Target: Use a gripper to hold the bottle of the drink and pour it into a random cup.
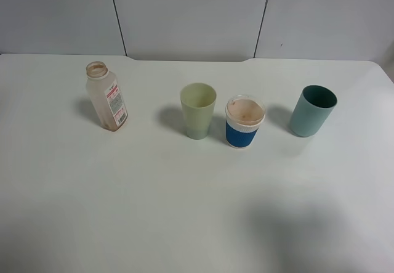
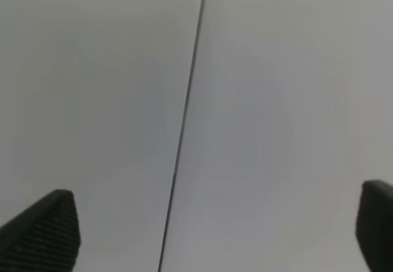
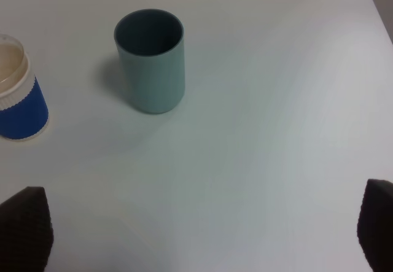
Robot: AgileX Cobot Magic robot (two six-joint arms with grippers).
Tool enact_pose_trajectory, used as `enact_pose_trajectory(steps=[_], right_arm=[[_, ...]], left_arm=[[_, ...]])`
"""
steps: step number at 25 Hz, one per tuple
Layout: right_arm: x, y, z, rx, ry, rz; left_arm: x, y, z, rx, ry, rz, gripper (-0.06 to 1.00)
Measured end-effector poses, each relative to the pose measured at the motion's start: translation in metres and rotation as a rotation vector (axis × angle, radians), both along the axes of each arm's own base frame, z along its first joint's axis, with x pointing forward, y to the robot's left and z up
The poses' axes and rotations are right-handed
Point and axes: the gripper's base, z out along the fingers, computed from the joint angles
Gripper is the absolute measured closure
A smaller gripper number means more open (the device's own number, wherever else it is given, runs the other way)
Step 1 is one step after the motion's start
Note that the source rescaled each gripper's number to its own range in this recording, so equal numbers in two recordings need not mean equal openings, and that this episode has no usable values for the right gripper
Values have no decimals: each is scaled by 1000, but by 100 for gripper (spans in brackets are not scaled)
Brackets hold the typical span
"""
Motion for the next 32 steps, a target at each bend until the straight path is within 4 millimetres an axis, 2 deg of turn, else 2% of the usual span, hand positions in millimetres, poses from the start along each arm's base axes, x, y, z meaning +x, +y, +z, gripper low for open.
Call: enact_pose_trajectory(steps=[6,13,18,24,32], right_arm=[[0,0,0,0,0,0],[0,0,0,0,-1,0],[0,0,0,0,-1,0],[0,0,0,0,-1,0],[0,0,0,0,-1,0]], left_arm=[[-23,1,6,47,12,3,0],[-42,8,8,15,43,51,0],[-68,13,13,72,17,90,0],[-97,16,5,154,87,109,0],[-133,20,-8,179,147,112,0]])
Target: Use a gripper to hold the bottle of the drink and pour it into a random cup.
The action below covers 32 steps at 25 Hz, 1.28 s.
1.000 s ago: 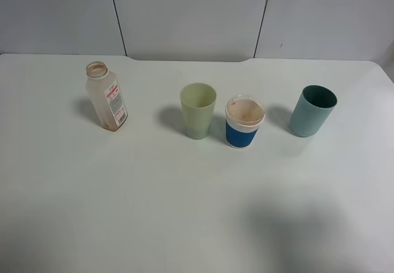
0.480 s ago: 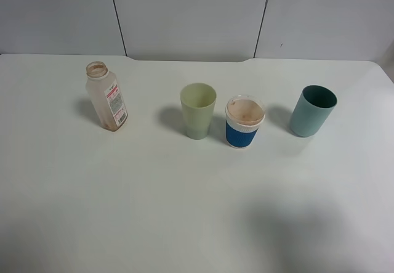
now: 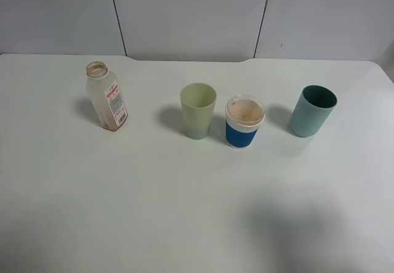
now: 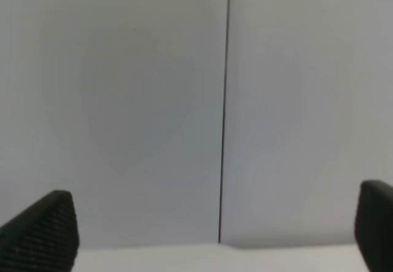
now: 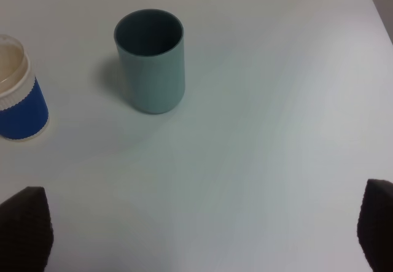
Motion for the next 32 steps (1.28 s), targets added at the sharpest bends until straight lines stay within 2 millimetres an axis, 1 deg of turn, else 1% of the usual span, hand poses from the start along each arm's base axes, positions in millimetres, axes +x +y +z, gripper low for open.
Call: enact_pose_trajectory(steps=[4,7,11,18,26,30,32], right_arm=[[0,0,0,0,0,0],[0,0,0,0,0,0],[0,0,0,0,0,0],[0,0,0,0,0,0],[0,0,0,0,0,0],[0,0,0,0,0,0],[0,0,0,0,0,0]], left_arm=[[-19,5,-15,54,87,34,0],[-26,7,-23,62,151,47,0],[-30,7,-28,47,239,50,0],[-34,9,-45,58,439,58,1],[-37,5,-48,23,500,15,3],[-38,5,-50,25,521,15,7],[-37,4,-57,28,562,14,11]])
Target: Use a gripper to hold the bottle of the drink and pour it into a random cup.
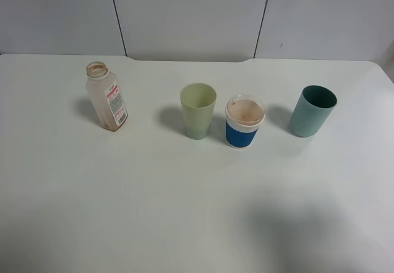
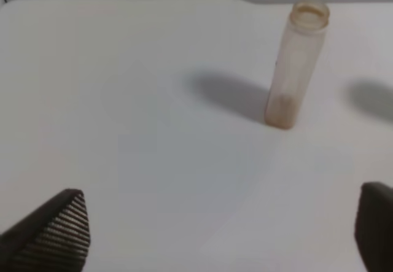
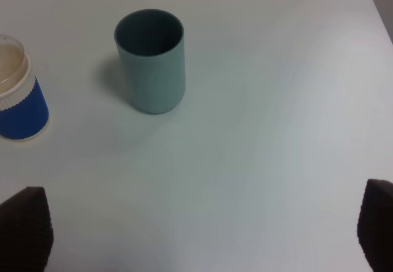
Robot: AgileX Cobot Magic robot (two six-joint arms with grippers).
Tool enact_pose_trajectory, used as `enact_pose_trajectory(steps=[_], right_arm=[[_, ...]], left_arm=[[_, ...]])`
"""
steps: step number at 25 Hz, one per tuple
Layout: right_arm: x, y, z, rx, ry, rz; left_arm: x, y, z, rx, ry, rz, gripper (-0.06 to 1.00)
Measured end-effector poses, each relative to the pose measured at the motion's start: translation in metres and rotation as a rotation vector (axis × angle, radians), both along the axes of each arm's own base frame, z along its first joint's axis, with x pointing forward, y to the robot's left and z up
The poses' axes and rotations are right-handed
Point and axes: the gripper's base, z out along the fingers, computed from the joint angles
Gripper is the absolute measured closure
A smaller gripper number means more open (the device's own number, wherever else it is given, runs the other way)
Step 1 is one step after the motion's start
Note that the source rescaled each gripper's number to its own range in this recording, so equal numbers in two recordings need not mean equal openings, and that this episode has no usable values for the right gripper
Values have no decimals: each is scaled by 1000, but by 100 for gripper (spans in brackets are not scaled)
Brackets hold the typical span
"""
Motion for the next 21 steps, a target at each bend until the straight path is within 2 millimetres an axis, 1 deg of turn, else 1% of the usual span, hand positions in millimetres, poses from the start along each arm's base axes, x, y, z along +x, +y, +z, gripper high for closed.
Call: enact_pose_trajectory(steps=[5,21], right_arm=[[0,0,0,0,0,0],[0,0,0,0,0,0]], left_arm=[[0,-1,-2,-2,14,-10,15],[0,-1,-2,1,14,-12,15]])
